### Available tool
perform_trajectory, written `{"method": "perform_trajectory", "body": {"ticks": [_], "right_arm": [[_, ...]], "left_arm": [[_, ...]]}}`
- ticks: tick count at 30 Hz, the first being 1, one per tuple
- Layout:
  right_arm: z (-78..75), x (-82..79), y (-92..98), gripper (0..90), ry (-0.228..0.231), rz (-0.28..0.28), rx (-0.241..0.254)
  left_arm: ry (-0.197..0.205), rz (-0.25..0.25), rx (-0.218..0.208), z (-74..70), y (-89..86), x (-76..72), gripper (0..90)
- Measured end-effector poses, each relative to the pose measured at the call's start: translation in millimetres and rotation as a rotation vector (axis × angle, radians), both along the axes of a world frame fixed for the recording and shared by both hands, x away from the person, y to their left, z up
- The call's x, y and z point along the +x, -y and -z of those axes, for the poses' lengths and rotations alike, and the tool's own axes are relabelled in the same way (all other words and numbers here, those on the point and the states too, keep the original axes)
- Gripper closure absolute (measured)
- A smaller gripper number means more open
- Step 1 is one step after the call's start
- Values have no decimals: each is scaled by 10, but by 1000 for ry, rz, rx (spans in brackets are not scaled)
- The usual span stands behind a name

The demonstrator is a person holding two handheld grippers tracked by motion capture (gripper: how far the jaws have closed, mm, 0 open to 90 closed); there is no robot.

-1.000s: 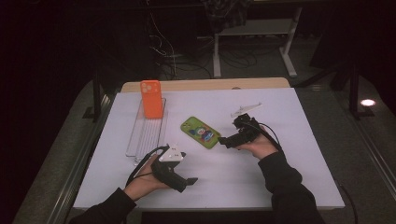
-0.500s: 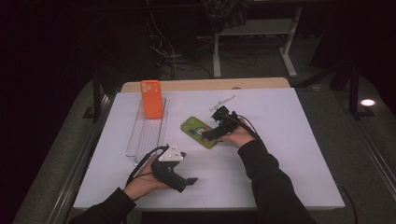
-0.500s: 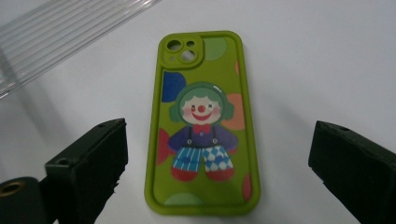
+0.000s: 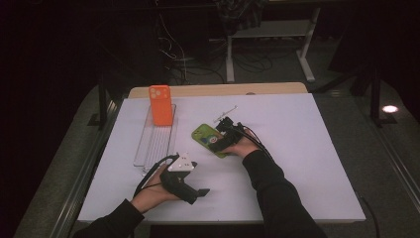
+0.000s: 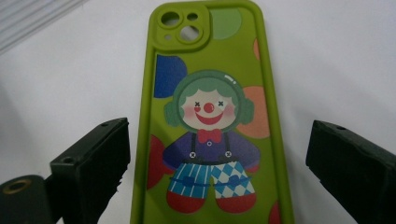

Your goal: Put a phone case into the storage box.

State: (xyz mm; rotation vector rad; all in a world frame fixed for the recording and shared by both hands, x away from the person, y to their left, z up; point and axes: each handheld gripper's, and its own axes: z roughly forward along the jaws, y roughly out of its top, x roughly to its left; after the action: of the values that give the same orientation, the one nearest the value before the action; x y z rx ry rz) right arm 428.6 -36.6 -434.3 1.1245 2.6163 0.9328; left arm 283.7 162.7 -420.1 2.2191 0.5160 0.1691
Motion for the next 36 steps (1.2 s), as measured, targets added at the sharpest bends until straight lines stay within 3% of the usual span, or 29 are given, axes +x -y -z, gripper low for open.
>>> {"method": "perform_trajectory", "body": {"ticks": [13,19,30,33,36], "right_arm": [[90,-32,-80,110,5,-29,-57],[93,-51,-97,130,28,-28,-82],[84,-66,-99,153,32,-20,-90],[76,-64,-81,153,26,-24,-83],[1,-75,-33,153,26,-37,-71]], "left_arm": [[0,0,0,-2,-1,-1,29],[0,1,3,-3,-2,-1,29],[1,3,-6,-21,-1,5,30],[-26,10,-19,-56,27,0,29],[-19,15,-25,-128,55,27,29]]}}
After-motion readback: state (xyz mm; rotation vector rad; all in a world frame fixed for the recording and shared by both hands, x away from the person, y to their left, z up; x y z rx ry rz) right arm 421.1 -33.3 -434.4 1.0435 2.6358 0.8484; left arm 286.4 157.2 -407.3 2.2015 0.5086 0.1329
